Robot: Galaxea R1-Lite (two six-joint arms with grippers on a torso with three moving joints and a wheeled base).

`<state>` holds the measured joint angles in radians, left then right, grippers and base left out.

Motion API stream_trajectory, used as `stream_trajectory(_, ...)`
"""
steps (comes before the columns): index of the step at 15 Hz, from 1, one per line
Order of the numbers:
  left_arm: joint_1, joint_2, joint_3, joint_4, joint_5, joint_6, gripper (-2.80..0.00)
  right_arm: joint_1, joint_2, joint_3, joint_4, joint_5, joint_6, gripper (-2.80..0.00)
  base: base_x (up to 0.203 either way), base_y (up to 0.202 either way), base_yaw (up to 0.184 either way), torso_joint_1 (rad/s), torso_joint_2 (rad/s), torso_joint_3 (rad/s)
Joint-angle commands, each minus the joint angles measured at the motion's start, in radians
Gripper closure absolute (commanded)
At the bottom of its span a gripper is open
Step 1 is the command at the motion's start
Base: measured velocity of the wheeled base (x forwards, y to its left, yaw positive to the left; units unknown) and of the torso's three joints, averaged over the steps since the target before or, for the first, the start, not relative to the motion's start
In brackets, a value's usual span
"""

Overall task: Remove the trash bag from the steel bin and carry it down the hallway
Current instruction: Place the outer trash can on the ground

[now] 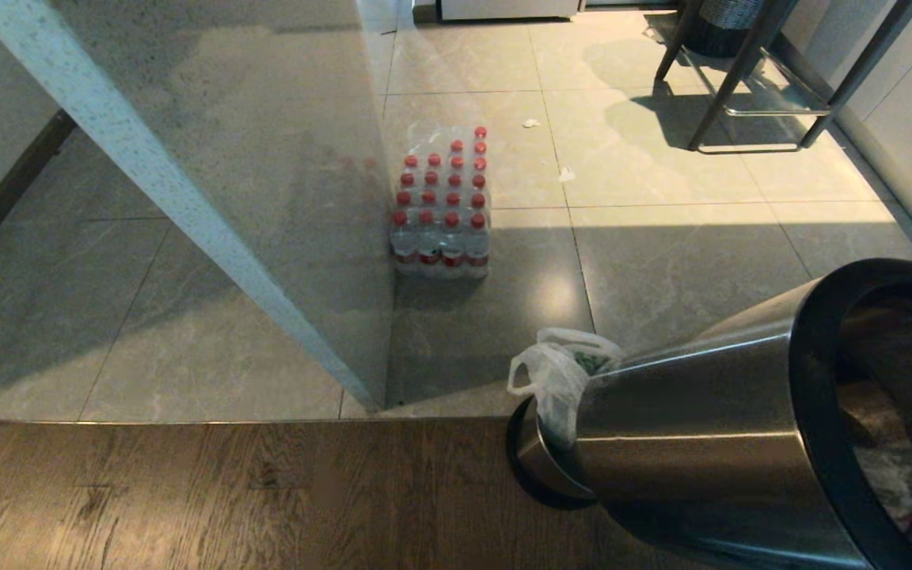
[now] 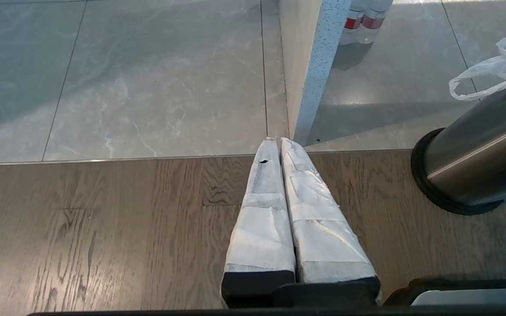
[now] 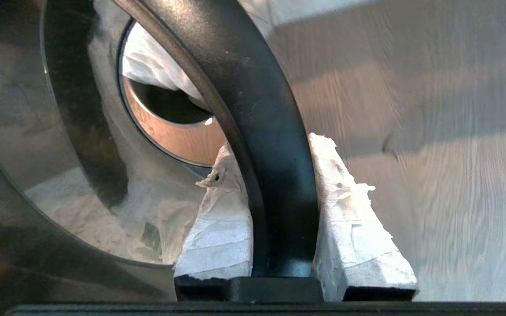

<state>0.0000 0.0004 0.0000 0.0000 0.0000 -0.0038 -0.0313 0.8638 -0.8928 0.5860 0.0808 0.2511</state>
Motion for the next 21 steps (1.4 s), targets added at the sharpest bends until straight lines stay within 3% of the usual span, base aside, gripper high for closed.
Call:
stream_trajectory(1,0.000,0.001,0.000,0.000,0.000,-0.001,0.00,-0.063,-0.007,-0.002,0.045,0.002,0.006,0.00,0.000,0.000,0.000,0.000,0.00,0.000)
stream_trajectory(4,0.000,0.001,0.000,0.000,0.000,-0.001,0.00,-0.092,0.004,0.005,0.044,-0.012,0.065,0.00,0.000,0.000,0.000,0.000,0.00,0.000)
stream_trajectory(8,0.000,0.001,0.000,0.000,0.000,-0.001,0.00,-0.184,0.066,-0.002,-0.002,-0.026,0.068,0.00,0.000,0.000,0.000,0.000,0.00,0.000)
stream_trajectory(12,0.000,0.001,0.000,0.000,0.000,-0.001,0.00,-0.366,0.179,-0.027,-0.058,-0.016,0.069,0.00,0.000,0.000,0.000,0.000,0.00,0.000)
stream_trajectory(16,0.000,0.001,0.000,0.000,0.000,-0.001,0.00,-0.536,0.273,-0.029,-0.109,0.062,0.069,0.00,0.000,0.000,0.000,0.000,0.00,0.000)
stream_trajectory(21,0.000,0.001,0.000,0.000,0.000,-0.001,0.00,-0.561,0.409,-0.021,-0.181,0.068,0.066,0.00,0.000,0.000,0.000,0.000,0.00,0.000)
